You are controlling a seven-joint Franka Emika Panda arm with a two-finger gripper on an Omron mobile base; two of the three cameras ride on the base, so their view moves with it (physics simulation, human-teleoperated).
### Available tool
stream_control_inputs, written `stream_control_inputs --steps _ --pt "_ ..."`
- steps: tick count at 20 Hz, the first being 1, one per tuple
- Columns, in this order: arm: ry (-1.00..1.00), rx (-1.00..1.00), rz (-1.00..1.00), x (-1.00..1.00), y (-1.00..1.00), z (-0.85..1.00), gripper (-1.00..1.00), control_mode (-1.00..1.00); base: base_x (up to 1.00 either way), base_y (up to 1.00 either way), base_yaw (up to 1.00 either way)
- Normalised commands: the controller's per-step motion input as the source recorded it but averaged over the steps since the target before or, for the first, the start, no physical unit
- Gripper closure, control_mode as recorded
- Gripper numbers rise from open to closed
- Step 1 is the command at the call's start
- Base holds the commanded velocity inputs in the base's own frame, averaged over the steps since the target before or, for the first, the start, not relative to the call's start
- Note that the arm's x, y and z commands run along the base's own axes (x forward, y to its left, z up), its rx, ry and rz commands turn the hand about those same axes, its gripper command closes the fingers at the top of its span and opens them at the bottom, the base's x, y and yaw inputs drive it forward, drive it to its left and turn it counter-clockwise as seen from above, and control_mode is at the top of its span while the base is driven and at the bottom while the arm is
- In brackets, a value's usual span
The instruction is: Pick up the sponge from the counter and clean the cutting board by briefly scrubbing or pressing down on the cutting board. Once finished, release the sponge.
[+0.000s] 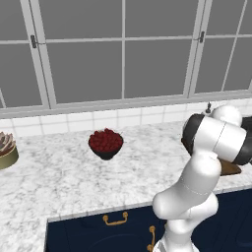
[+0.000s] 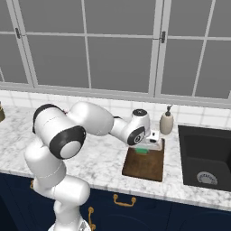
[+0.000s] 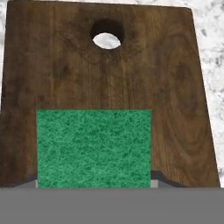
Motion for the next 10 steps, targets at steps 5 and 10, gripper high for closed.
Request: stream_control_inputs --steps 5,10 --pt "0.29 0.0 -0.08 -0.21 0.0 -0.94 1.0 -1.0 0.0 0.0 0.0" --pt "0.15 0.05 -0.02 -0.11 -0.07 -0.98 1.0 -1.0 0.0 0.0 0.0"
